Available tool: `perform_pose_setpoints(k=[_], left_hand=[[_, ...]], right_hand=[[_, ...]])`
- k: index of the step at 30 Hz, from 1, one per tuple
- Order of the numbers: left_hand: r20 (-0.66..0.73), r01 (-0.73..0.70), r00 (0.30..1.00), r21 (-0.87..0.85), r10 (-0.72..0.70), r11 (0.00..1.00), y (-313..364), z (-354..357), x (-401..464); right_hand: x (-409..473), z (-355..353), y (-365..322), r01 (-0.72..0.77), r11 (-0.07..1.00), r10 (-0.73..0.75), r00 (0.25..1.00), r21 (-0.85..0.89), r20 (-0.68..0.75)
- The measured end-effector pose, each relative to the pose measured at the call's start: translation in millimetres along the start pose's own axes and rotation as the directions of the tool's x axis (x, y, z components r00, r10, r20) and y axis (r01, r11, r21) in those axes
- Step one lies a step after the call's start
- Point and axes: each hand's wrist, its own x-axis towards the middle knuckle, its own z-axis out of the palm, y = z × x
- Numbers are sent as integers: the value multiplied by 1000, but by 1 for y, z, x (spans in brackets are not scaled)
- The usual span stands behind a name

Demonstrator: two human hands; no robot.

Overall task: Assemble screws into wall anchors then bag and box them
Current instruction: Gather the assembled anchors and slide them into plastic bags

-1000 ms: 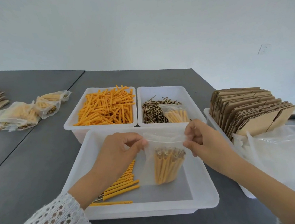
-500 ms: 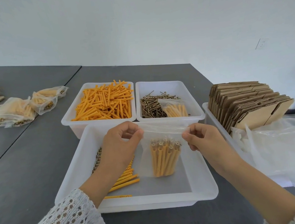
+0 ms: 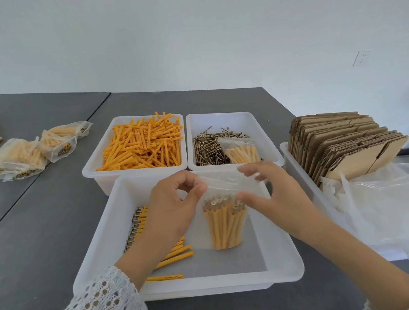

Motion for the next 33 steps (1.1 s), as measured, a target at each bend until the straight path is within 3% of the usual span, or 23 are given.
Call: perform_pose_setpoints(k=[3,13,18,22,33], left_hand=[[-7,-67,998,58,68,996,5,5,-4],[-58,-100,993,-14,99,995,20,1,-11],[-83,-203,973,138,216,969,49,-10,-18],[-106,-190,973,149,207,970,68,-20,-23],[-150,-167,971,119,184,979,82,-47,-32]], right_hand=[[8,8,-19,108,987,-105,994,-118,32],[16,12,-45,247,968,-250,965,44,82],[10,-2,-51,328,943,-330,944,51,29],[6,-14,-50,392,920,-392,920,-13,-12],[-11,-29,-26,366,924,-372,928,-113,-37]])
